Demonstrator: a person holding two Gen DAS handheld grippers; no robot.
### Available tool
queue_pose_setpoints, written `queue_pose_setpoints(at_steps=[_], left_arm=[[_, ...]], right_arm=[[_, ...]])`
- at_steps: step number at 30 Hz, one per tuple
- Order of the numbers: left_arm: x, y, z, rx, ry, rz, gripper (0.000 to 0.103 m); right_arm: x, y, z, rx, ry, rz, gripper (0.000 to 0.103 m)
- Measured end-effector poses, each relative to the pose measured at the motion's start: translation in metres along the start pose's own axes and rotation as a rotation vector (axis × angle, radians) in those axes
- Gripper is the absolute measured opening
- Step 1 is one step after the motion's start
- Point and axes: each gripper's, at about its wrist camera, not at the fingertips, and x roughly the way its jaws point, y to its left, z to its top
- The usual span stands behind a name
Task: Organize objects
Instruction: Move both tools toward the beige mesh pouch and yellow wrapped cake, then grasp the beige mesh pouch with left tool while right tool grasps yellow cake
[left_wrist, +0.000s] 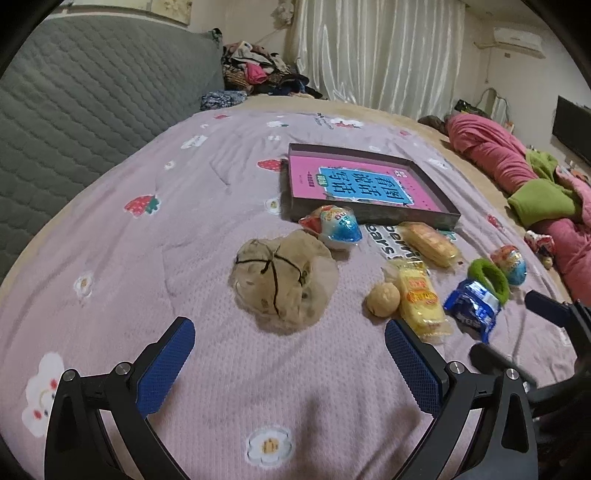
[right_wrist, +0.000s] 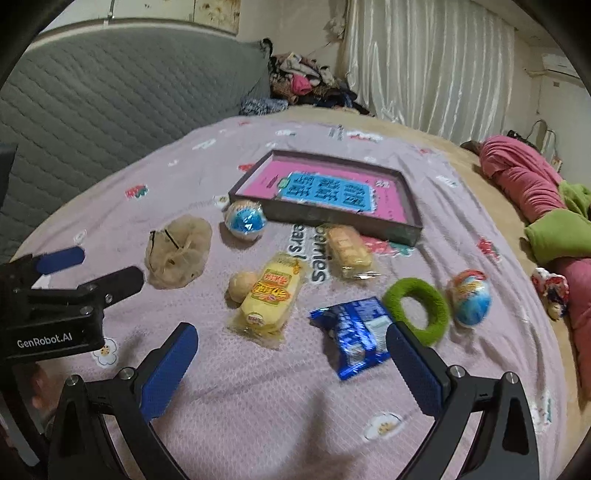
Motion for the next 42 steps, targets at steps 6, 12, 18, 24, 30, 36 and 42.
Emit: queue_pose_setpoints(at_steps=[6,12,18,24,30,36,42], left_arm=[[0.029,-0.002,0.01,0.021,0.025,0.01,0.103],[0.048,0.003,0.014,0.012,0.038,0.001,0.103],[0.06,0.0,0.018,0.031,0.027,0.024,0.103],[0.075,-0.001,0.019,0.055,0.032,0.023,0.103],[0.089,0.005,0.022,0.037,0.055,-0.009,0.103],[0.098,0.01,0.024,0.007,0.063,-0.055,0.103],[0.11,0.006,0.025,0.017,0.078,-0.059,0.102]], right_arm=[[0.032,0.007,0.001,-0.038,0.07,-0.017,0.103],[0.054,0.003,0.006,-0.04,0.122,-0.052,0.102],[0.073,-0.002,0.015,0.001,0.178,-0.046,0.102],[0.087,0.003,0.023,0.007,0.22,-0.082,0.102],[0.098,0.013,0.027,-0.095,0.264,-0.149,0.082],[0.116,0.001,0.032,-0.096,0.32,-0.021,0.05],[0.116,-0.007,0.035,-0.065,0.305,0.054,0.04]])
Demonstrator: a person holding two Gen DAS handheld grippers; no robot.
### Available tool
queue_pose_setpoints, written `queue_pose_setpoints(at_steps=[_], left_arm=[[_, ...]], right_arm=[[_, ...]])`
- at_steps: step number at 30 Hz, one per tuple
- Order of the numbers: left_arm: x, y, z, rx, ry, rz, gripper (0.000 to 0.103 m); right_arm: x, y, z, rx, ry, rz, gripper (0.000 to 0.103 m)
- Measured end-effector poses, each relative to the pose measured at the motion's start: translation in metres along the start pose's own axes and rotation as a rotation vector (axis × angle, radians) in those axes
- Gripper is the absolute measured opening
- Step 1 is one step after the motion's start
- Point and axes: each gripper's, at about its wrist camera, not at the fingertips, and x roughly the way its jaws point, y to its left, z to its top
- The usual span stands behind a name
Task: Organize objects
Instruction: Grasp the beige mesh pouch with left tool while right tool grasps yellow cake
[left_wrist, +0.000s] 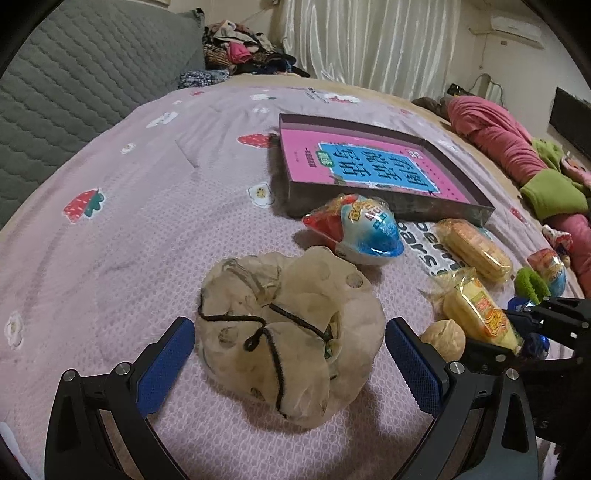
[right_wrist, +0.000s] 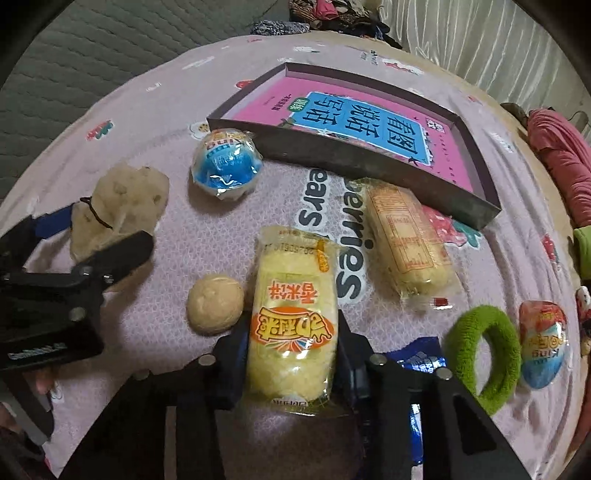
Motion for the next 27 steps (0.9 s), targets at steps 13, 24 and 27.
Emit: queue_pose_setpoints(at_steps=[13,24,27], left_arm=[[0.002,0.0,-0.001,0.002,0.019,-0.081,0.016],[-0.031,-0.02,0.001,0.047,-0.029,-0.069,0.01],[-0.039,-0.024,0.001,0.055,-0.032,-0.071,0.01]], right_arm=[[-0.02,-0.006,-0.007,0.028,-0.083,0.076,0.04],[-0.048,-0.012,-0.011,0.059,-0.146,0.085,0.04],[-0.055,-0.014,-0.013,0.068,-0.158,0.083,0.04]])
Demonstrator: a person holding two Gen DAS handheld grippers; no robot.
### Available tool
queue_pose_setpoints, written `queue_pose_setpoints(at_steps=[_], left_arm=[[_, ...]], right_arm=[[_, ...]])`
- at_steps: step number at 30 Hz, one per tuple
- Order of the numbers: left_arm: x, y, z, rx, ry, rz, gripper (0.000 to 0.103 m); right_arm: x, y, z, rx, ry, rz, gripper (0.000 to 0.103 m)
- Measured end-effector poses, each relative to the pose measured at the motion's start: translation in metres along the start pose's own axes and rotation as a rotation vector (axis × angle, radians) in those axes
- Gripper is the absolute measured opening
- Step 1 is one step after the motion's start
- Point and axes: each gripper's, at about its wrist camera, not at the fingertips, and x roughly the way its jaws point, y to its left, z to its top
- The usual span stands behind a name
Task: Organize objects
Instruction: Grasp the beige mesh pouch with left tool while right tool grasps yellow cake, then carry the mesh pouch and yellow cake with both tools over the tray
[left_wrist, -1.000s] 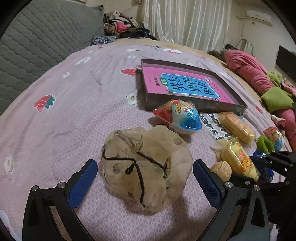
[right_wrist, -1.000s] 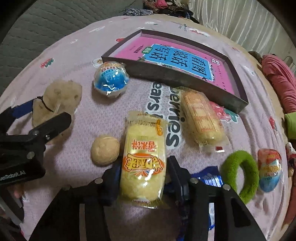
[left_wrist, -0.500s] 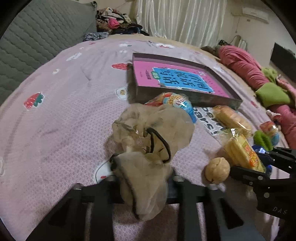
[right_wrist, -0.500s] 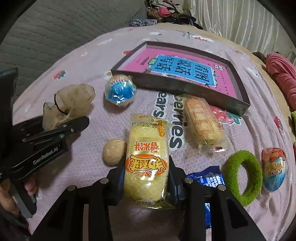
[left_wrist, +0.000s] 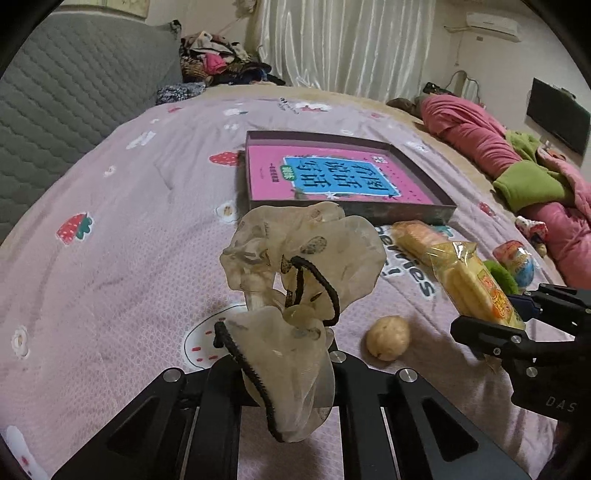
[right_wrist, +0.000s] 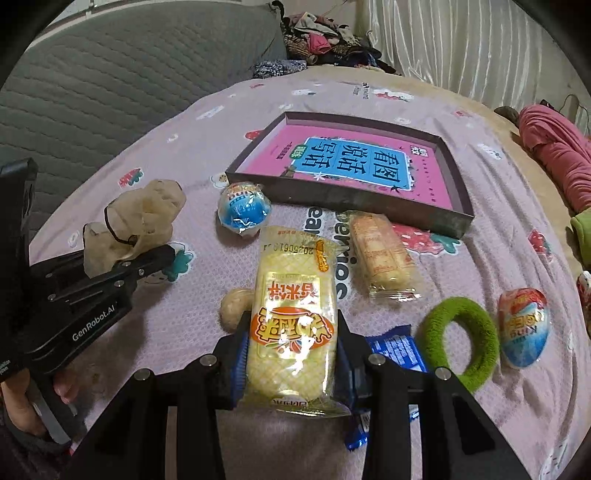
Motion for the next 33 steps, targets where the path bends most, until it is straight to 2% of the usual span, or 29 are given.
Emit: queue_pose_setpoints(at_steps=[23,33], left_arm=[[-0.058,-0.031,-0.008,0.061,-0.05,0.028,0.01],[-0.09,-0.037,-0.014,0.08,-0.07,0.062,0.01]], right_arm=[[-0.085,-0.02,-0.008,0.047,-0.124,-0.063,0.04],[-0.118,-0.029,-0.014,0.047,-0.172,-0.056,0.04]])
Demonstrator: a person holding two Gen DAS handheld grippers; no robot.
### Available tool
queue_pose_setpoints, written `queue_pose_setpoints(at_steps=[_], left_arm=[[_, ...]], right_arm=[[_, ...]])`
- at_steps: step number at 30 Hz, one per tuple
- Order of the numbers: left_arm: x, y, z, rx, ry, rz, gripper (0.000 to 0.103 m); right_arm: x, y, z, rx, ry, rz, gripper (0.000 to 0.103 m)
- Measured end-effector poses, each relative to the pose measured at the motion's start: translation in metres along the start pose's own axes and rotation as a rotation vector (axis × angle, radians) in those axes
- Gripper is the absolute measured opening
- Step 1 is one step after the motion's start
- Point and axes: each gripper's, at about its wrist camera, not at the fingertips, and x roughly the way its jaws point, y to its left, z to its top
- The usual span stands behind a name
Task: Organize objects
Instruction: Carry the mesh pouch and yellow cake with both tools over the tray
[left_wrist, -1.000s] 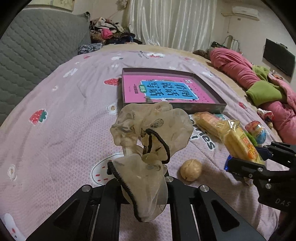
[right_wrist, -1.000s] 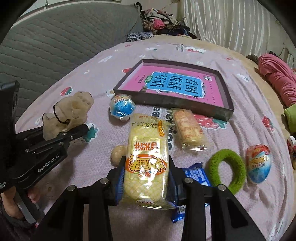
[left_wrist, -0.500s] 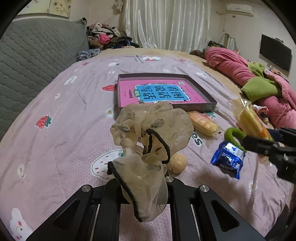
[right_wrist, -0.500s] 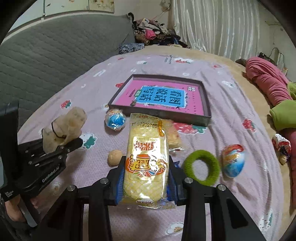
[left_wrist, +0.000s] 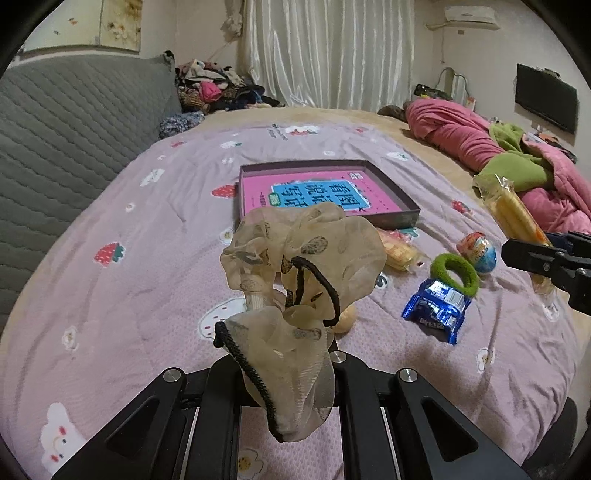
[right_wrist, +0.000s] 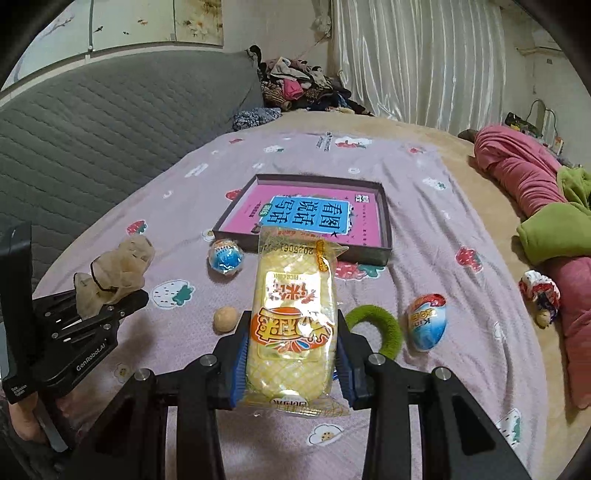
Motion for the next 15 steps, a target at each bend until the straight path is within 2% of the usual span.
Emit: queue_pose_setpoints(at_steps=[6,15], left_arm=[[-0.021,-0.014,0.006,0.018,-0.015,0.016,0.01],[-0.033,-0.034,0.031,0.024,-0.01,0.032,0.01]], right_arm=[[-0.018,0.0,0.008,-0.026,-0.038,0.015,0.04],[-0.036,-0.002,0.024,-0.071,-0.083,0.029,0.04]])
